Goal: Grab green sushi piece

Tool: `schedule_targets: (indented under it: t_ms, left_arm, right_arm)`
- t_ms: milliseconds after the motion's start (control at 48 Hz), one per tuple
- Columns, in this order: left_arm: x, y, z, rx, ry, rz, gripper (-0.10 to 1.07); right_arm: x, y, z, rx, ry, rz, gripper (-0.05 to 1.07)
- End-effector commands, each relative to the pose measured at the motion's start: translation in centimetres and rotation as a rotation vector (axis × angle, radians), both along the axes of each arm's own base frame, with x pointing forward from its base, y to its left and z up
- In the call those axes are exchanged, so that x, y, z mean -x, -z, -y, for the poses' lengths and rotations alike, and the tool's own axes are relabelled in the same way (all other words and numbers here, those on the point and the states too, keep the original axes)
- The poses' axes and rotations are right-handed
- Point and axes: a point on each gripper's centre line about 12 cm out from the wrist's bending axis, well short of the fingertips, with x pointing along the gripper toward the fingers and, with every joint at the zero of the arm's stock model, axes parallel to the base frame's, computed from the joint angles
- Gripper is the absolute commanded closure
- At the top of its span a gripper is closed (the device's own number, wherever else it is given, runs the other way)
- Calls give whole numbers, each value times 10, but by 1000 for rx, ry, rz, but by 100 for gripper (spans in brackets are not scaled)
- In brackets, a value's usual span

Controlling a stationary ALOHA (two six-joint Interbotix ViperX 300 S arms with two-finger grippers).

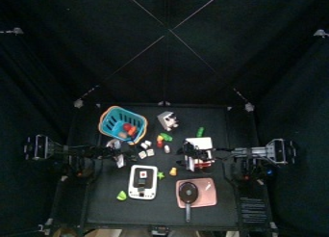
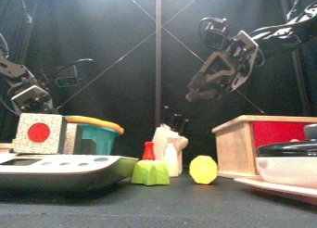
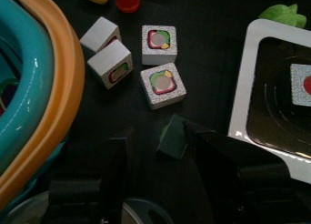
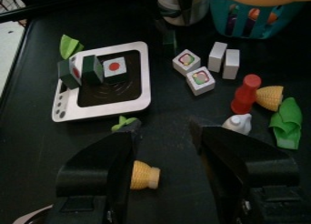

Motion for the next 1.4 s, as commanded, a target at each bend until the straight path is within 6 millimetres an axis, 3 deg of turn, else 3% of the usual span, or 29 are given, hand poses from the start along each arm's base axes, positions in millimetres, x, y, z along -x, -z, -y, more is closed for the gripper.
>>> schedule_targets:
  t_ms: [0, 208, 604, 1375]
  left_arm:
    - [-15, -16, 13, -9, 63, 59, 13]
    - [-33, -33, 53, 26, 192, 119, 13]
    - [-39, -44, 107, 130, 302, 140, 13]
    - [-48, -25, 127, 157, 326, 66, 13]
  right_arm:
    - [-3, -9, 1, 3, 0, 28, 19]
    - [-3, -9, 1, 6, -1, 27, 19]
    - [-5, -5, 1, 4, -1, 16, 19]
    - [-8, -3, 1, 12, -9, 7, 19]
